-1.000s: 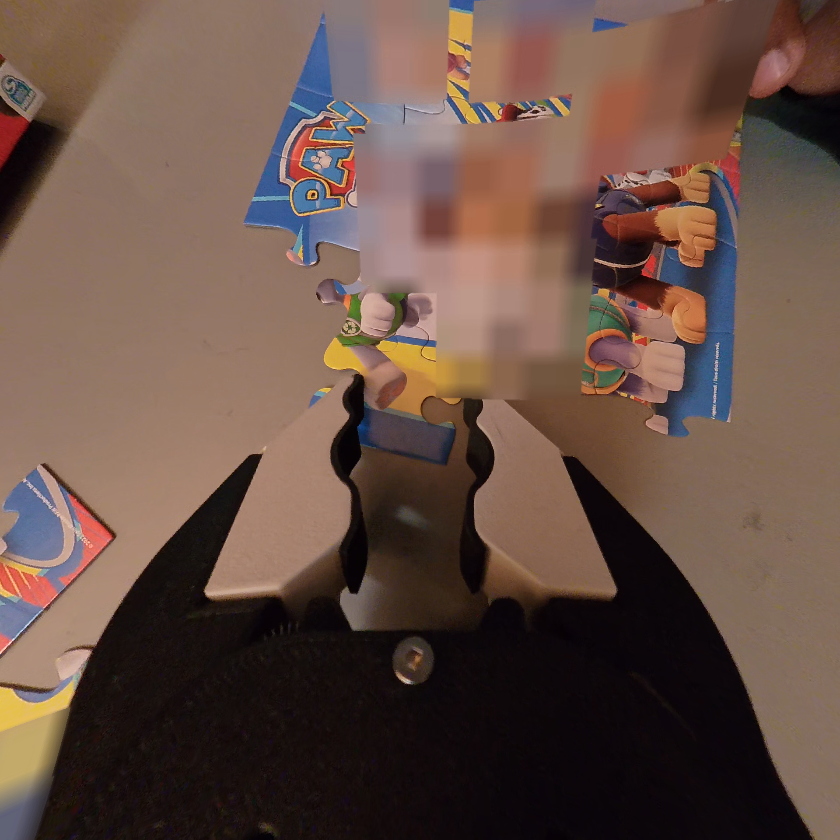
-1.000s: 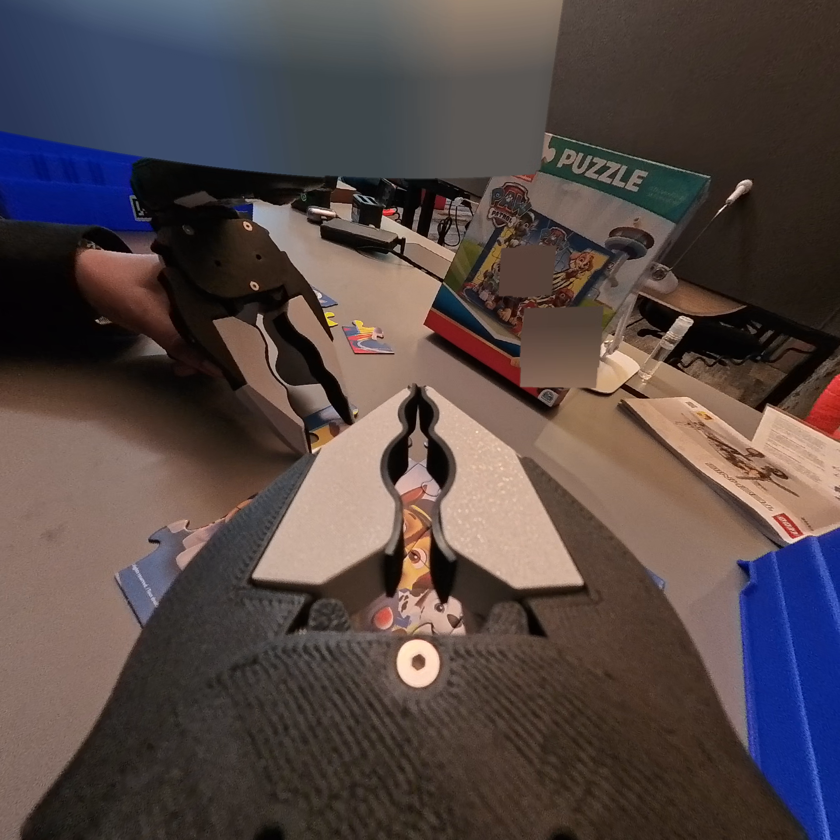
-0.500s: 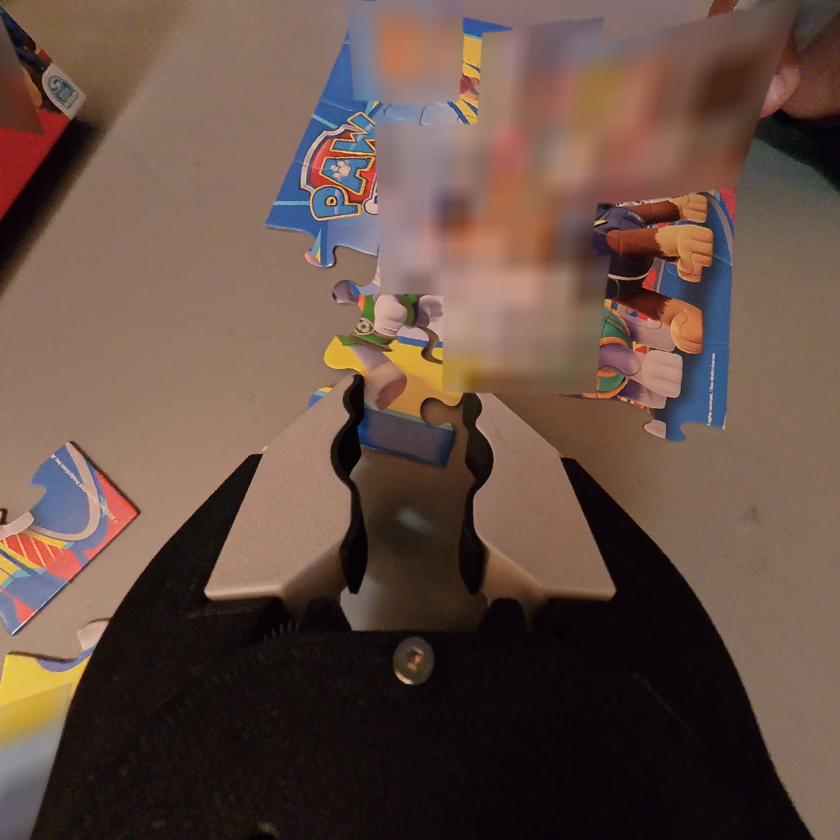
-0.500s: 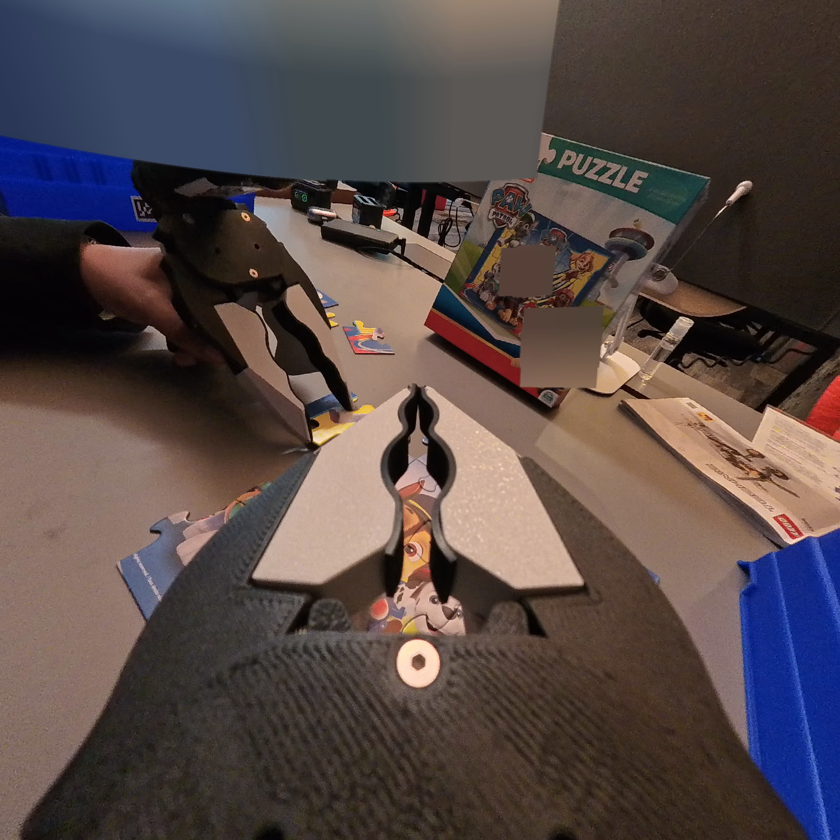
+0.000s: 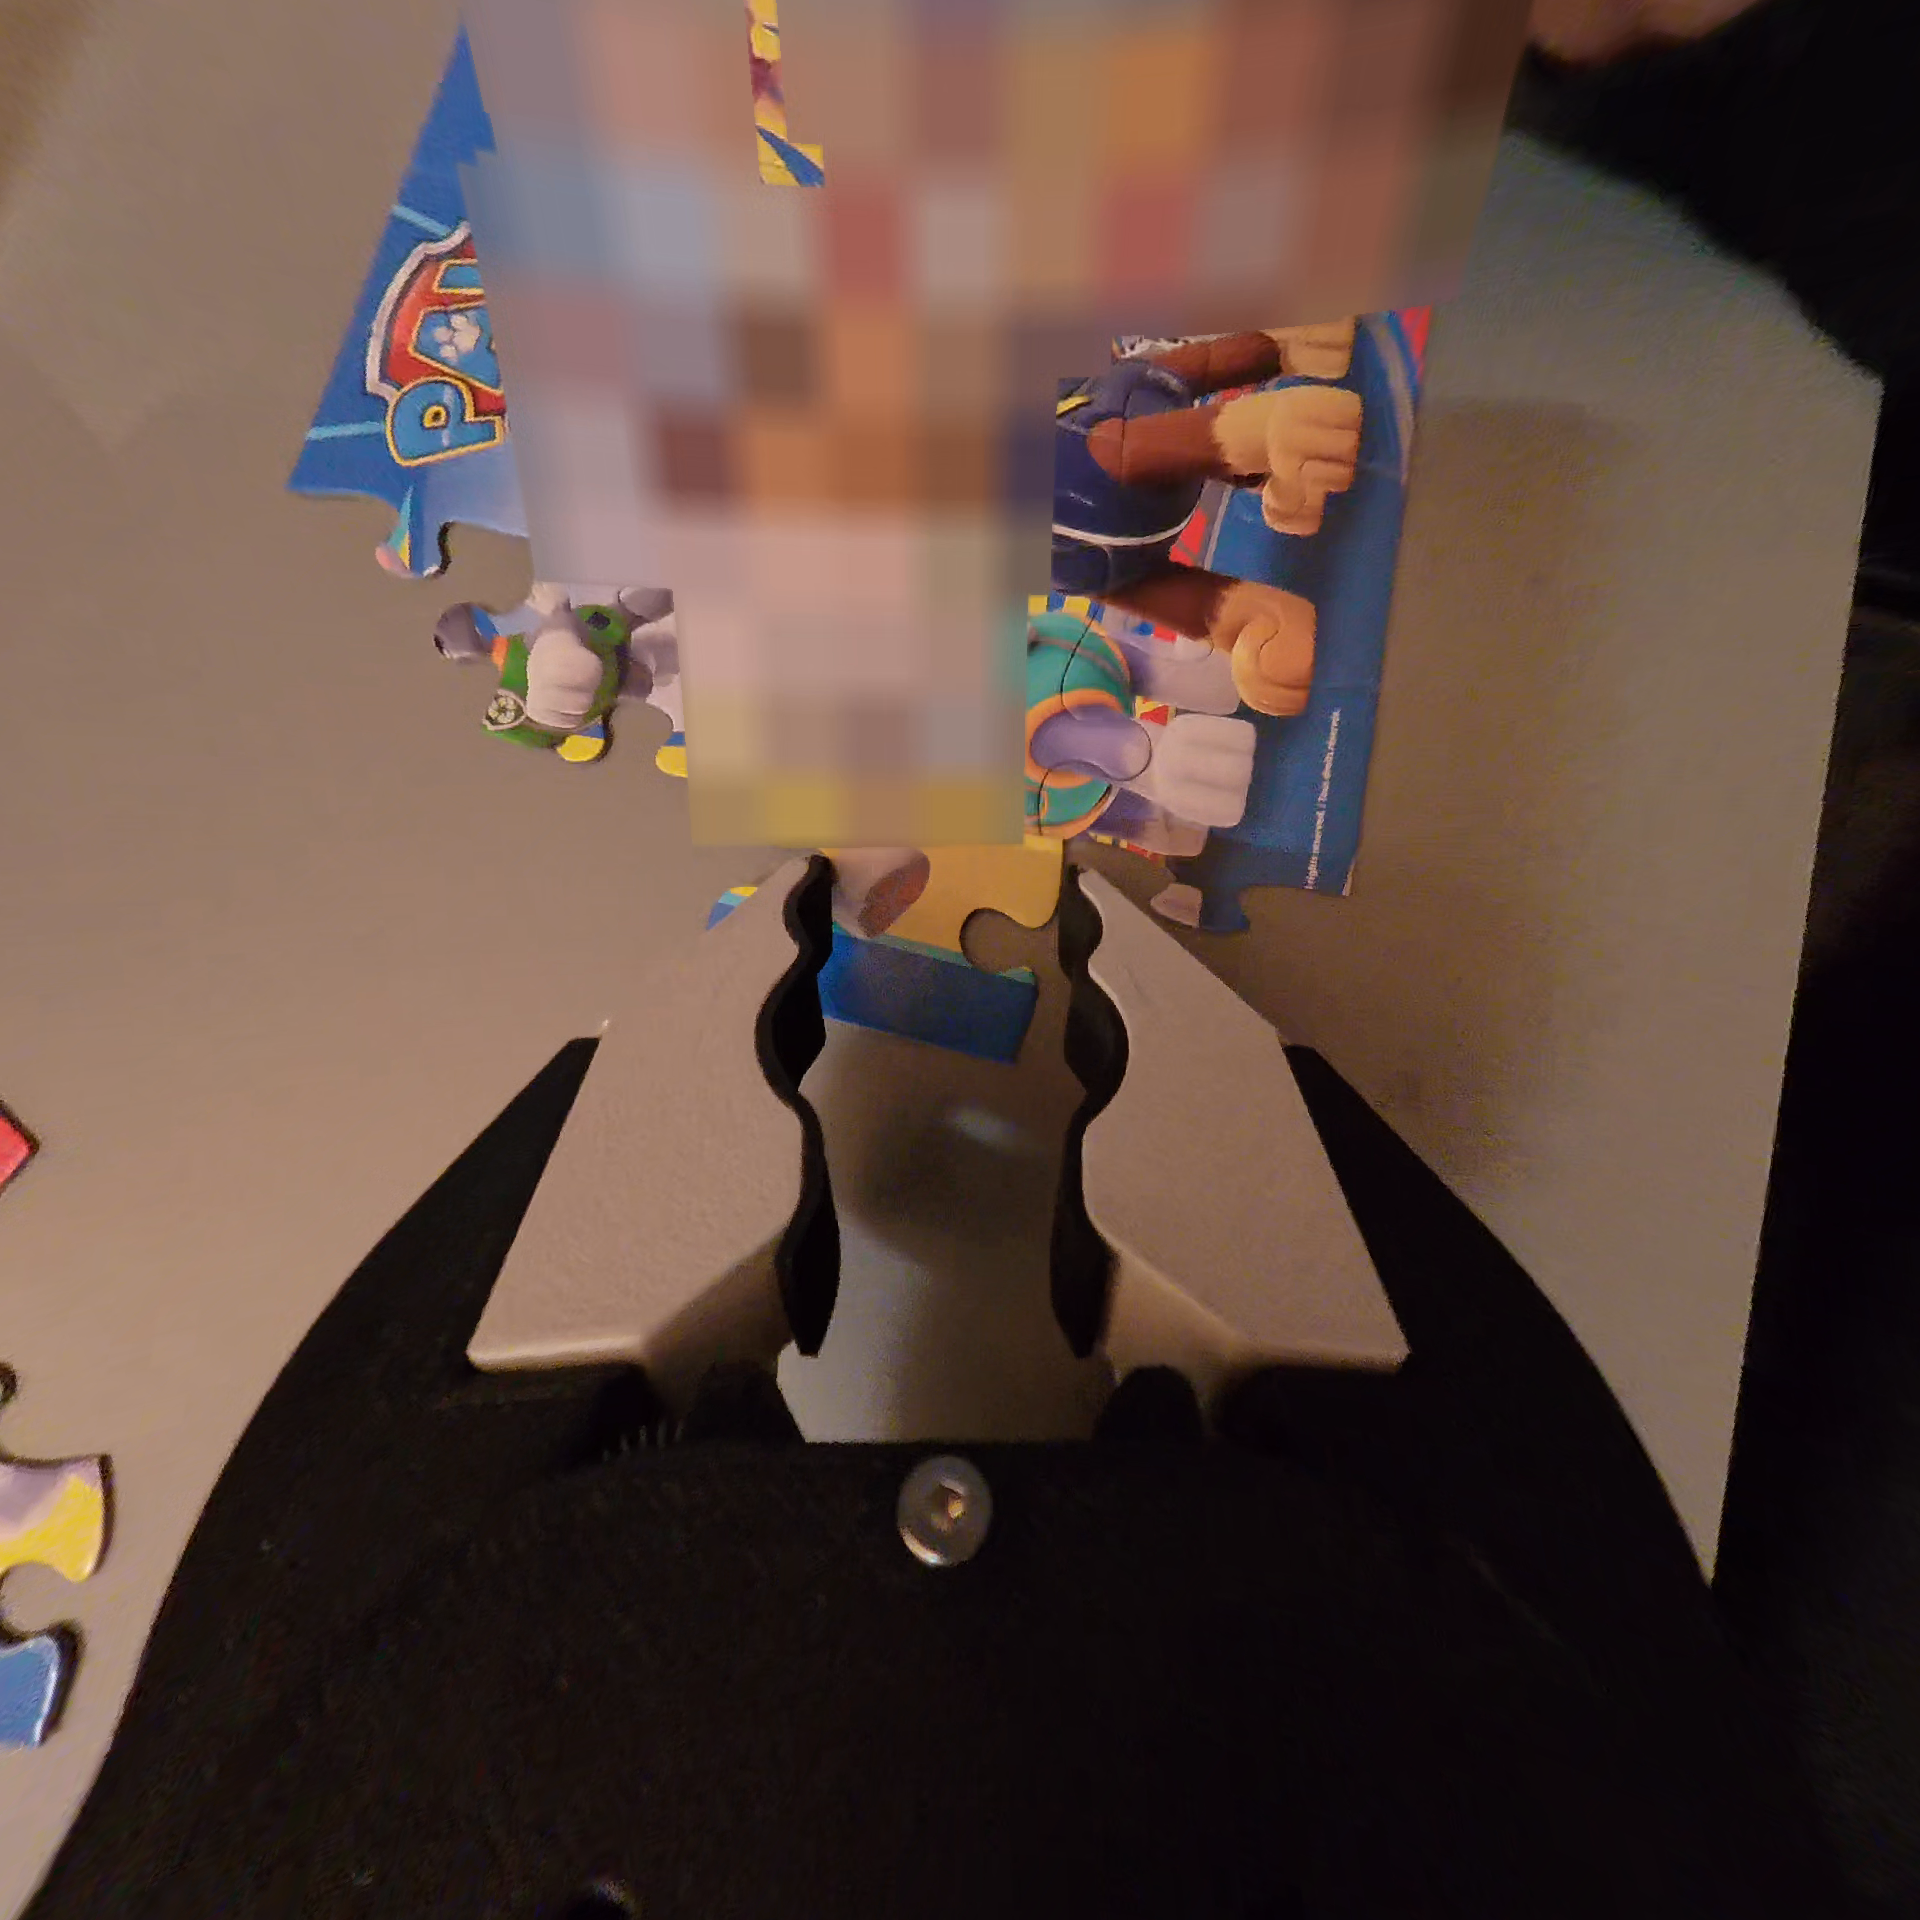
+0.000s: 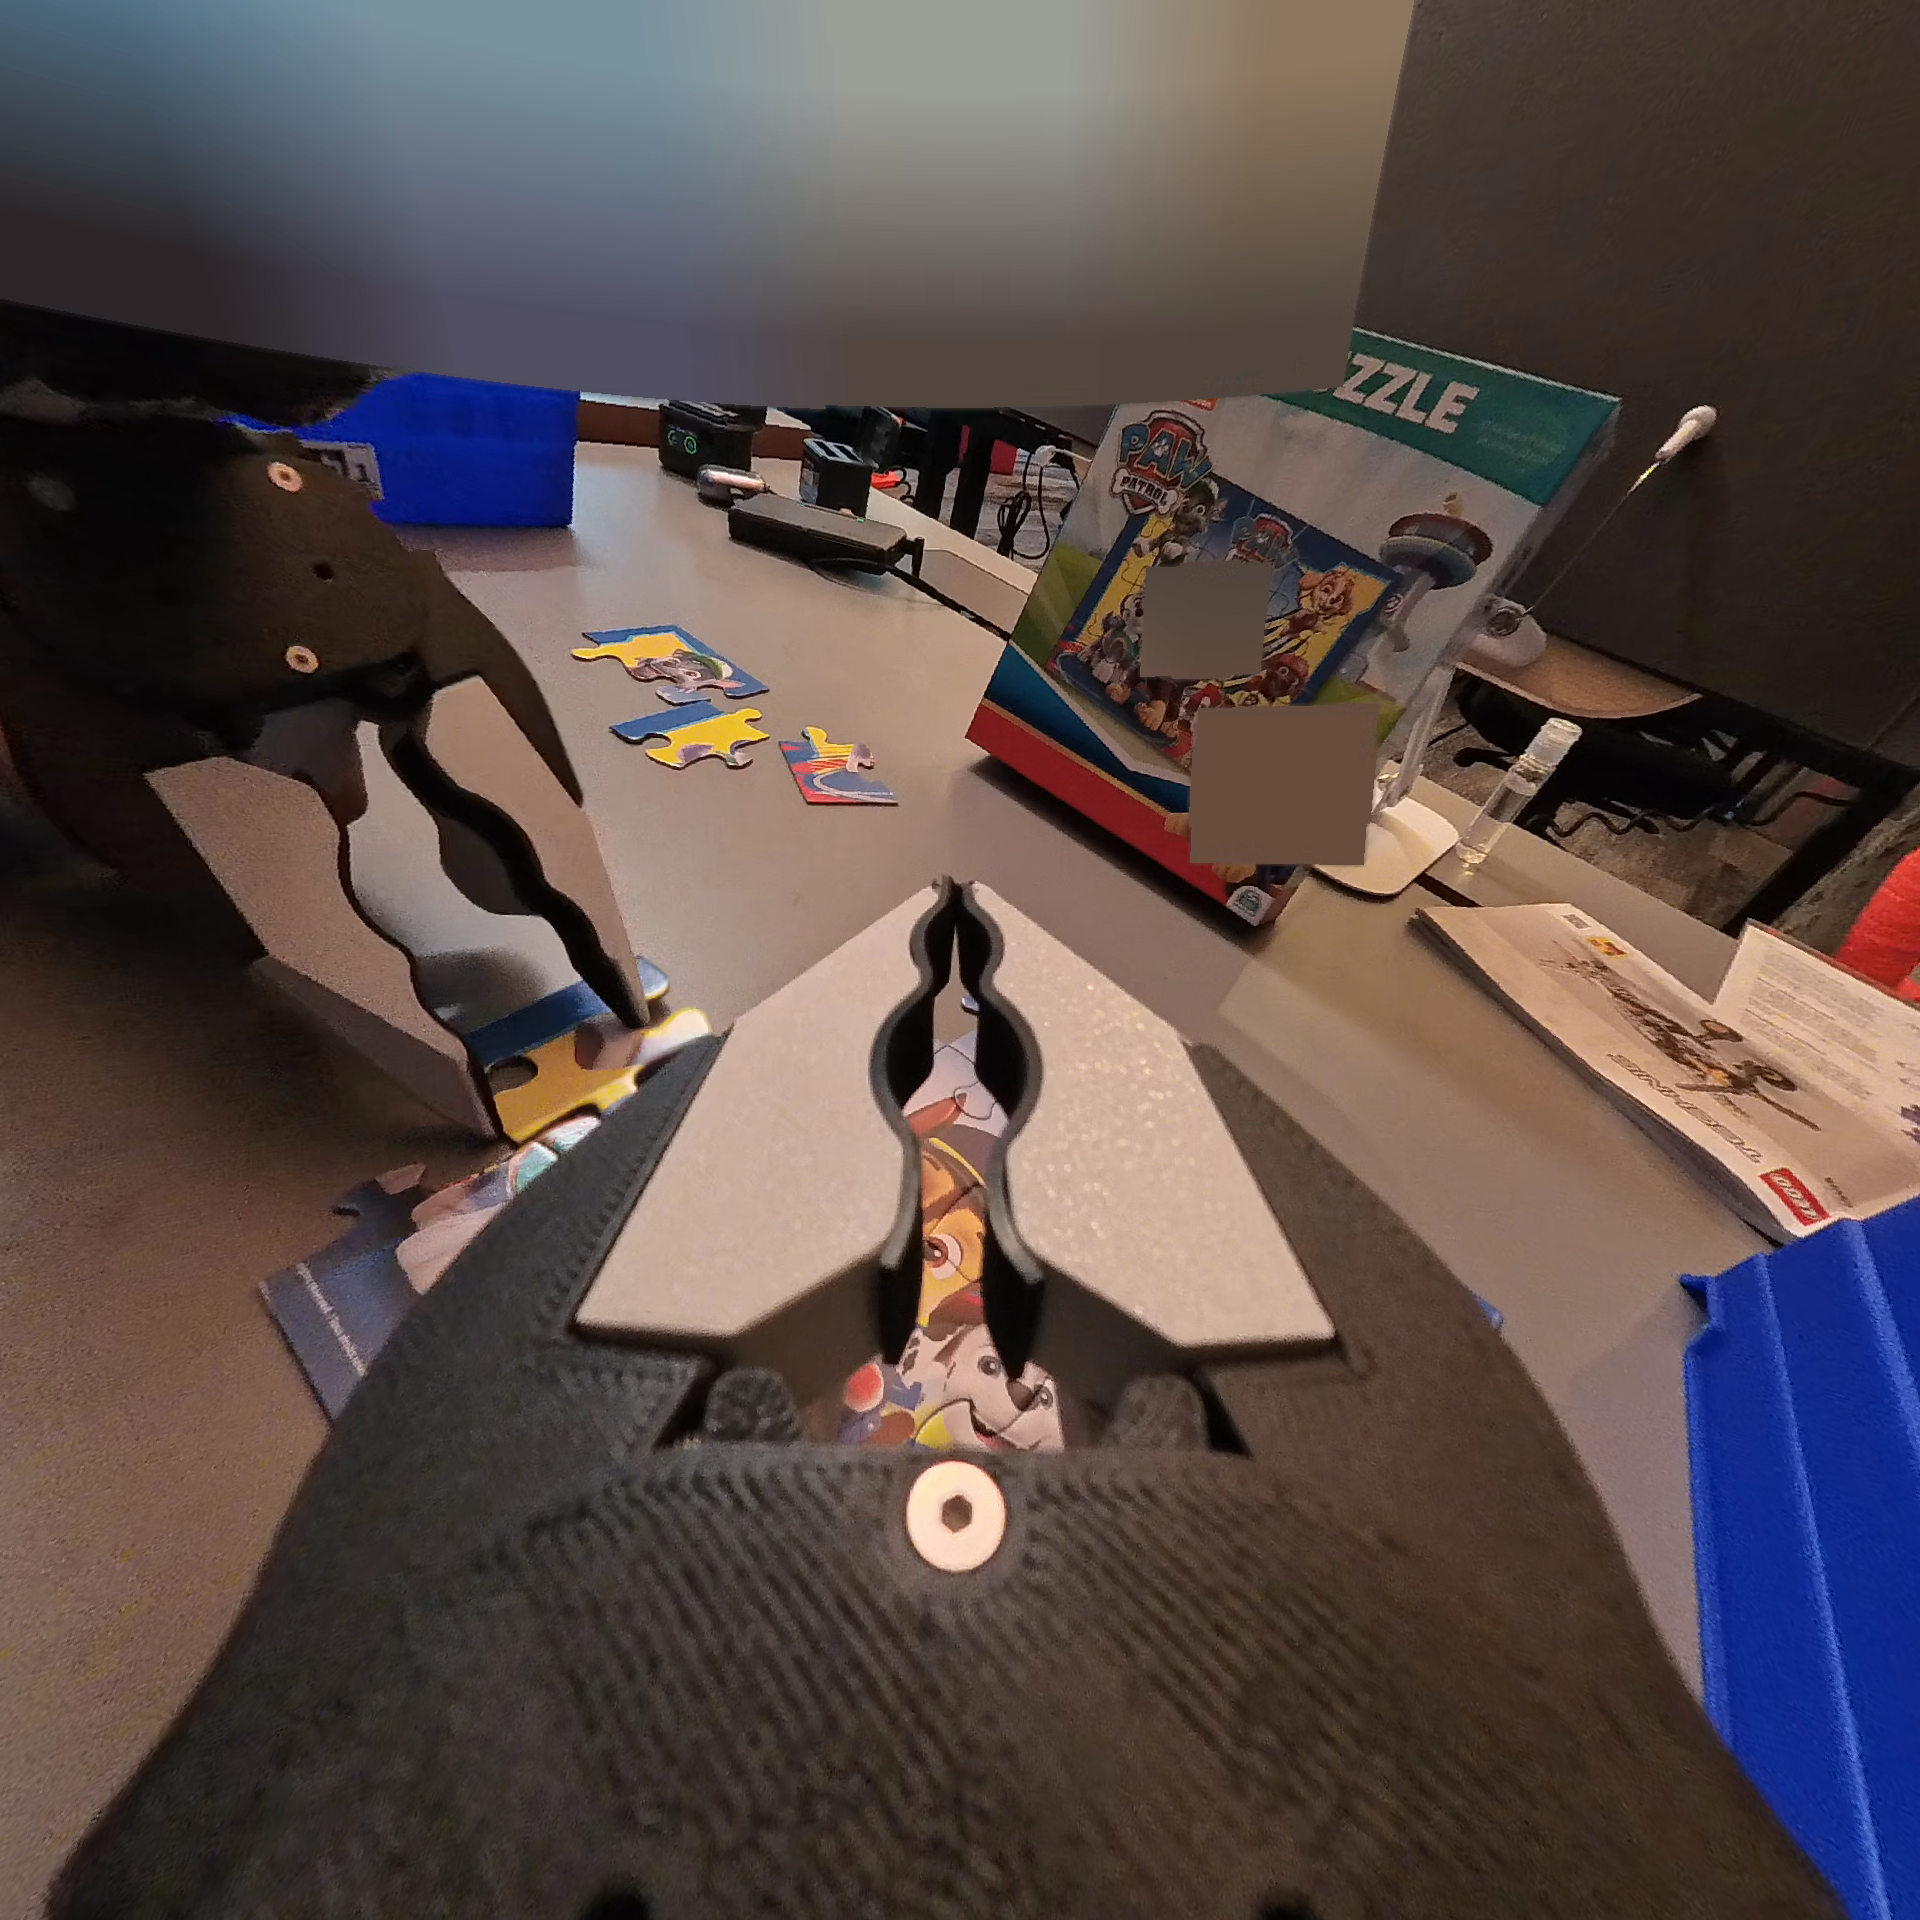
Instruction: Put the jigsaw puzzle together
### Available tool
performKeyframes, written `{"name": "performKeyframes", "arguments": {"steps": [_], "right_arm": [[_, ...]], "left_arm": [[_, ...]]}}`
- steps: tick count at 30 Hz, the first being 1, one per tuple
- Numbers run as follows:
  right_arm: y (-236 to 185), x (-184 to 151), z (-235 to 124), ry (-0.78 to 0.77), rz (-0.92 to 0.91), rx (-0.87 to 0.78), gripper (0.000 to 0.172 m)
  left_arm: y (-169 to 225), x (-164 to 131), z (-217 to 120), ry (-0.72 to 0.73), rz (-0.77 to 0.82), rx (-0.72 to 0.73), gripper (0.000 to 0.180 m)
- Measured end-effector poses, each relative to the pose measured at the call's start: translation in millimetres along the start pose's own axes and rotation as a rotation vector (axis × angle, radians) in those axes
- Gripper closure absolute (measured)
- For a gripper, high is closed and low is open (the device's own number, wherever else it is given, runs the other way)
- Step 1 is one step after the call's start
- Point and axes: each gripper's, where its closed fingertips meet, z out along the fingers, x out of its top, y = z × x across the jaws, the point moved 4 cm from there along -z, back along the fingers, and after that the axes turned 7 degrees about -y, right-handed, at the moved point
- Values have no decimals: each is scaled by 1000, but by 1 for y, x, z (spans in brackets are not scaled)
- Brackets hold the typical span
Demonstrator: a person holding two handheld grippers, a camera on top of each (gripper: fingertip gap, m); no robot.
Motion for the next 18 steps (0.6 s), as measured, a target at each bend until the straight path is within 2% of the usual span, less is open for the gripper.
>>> {"name": "performKeyframes", "arguments": {"steps": [15,18], "right_arm": [[-1,0,1,-3,2,6,172],[-6,-4,4,-22,17,62,172]], "left_arm": [[-5,1,0,-38,-43,-7,136],[-5,0,0,-35,-44,-8,135]]}}
